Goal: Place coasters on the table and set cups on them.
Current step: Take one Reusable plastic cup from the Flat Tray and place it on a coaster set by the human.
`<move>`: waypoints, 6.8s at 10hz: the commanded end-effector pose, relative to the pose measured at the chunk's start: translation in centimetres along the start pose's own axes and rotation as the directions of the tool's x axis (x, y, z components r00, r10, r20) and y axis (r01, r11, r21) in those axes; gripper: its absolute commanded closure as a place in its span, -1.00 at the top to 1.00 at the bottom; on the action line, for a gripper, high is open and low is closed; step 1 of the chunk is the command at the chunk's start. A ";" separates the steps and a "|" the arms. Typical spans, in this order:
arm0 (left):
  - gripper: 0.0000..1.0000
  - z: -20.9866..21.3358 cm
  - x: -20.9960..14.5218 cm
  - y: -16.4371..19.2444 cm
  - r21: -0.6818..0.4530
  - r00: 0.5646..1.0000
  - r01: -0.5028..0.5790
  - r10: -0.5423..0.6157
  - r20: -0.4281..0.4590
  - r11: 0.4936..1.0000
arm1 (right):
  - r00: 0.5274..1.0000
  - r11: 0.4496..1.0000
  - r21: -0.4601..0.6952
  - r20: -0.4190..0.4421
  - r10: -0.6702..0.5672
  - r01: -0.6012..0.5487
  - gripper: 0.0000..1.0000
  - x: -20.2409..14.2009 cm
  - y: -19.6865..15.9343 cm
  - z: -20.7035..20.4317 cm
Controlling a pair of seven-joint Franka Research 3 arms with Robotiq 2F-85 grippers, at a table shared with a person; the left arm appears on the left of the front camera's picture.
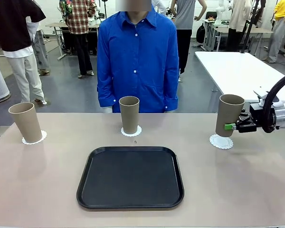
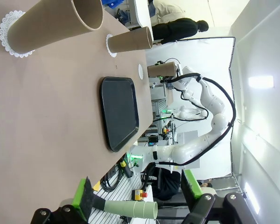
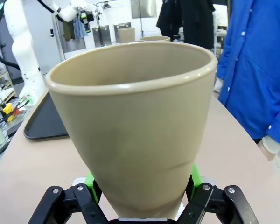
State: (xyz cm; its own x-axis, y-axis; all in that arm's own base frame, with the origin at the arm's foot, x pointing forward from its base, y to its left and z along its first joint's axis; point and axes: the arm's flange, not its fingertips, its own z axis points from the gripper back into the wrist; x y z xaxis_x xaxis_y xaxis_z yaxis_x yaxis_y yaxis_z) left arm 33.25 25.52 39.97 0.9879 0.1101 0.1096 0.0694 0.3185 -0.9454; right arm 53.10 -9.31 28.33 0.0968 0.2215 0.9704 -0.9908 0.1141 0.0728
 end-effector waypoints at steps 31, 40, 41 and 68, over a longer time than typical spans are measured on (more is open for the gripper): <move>1.00 0.1 0.0 -0.2 -0.008 1.000 0.000 0.000 0.011 1.000 | 1.000 0.998 0.058 0.005 -0.018 0.018 1.00 -5.7 -2.4 -0.3; 1.00 0.1 0.0 -0.2 -0.008 1.000 0.000 0.000 0.011 1.000 | 0.998 0.991 0.122 -0.003 -0.056 0.056 1.00 -4.9 -2.0 2.2; 1.00 0.1 0.0 -0.2 -0.008 1.000 0.000 0.000 0.011 1.000 | 0.999 0.992 0.115 0.001 -0.051 0.051 1.00 -4.6 -2.0 2.7; 1.00 0.1 0.0 -0.2 -0.008 1.000 0.000 0.000 0.011 1.000 | 0.390 0.695 -0.719 -0.635 -0.667 0.019 1.00 23.5 20.6 -6.7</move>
State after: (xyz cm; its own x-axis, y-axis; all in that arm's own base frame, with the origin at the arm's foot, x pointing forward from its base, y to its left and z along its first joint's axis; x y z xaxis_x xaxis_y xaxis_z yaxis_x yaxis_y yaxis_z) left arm 33.28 25.48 39.98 0.9879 0.1092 0.1098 0.0698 0.3185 -0.9454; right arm 35.81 4.59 51.73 0.7527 0.6332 0.1803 -0.6330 0.7713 -0.0665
